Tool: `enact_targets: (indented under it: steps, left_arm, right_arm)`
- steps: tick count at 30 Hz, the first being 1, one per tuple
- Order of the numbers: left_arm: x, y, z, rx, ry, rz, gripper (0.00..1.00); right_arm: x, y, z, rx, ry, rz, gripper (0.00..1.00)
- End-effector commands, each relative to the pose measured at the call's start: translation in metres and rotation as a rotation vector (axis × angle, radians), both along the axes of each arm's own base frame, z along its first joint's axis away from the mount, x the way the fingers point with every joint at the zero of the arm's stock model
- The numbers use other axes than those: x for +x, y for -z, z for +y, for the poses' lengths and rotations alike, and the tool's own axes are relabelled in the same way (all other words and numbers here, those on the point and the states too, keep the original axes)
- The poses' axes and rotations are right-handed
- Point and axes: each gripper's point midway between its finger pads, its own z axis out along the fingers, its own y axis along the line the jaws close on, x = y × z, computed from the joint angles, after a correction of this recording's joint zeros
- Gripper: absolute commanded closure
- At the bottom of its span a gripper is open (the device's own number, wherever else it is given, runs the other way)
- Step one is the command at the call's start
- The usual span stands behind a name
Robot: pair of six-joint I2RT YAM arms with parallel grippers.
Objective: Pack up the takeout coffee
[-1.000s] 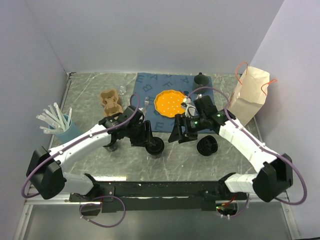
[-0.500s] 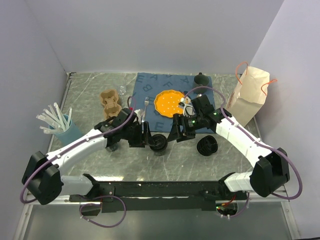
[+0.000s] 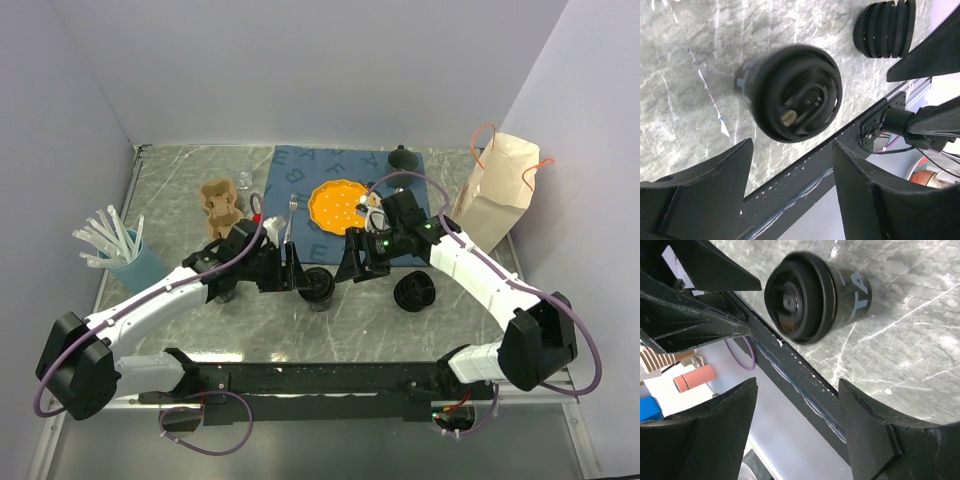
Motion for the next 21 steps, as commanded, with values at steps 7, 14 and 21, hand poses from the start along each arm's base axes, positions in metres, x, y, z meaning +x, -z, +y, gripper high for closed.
enact_targets:
  steps: [7, 14, 21]
  left_arm:
    - [0.016, -0.019, -0.006, -0.049, -0.004, -0.116, 0.29]
    - [0.012, -0.010, -0.013, -0.115, 0.020, -0.108, 0.28]
    - [0.011, 0.008, -0.018, -0.119, 0.057, -0.101, 0.30]
  right_arm:
    - [0.008, -0.011, 0.000, 0.001, -0.020, -0.059, 0.27]
    - [0.008, -0.008, 0.001, 0.003, -0.035, -0.052, 0.26]
    - [0.011, -0.007, 0.003, 0.006, -0.045, -0.049, 0.26]
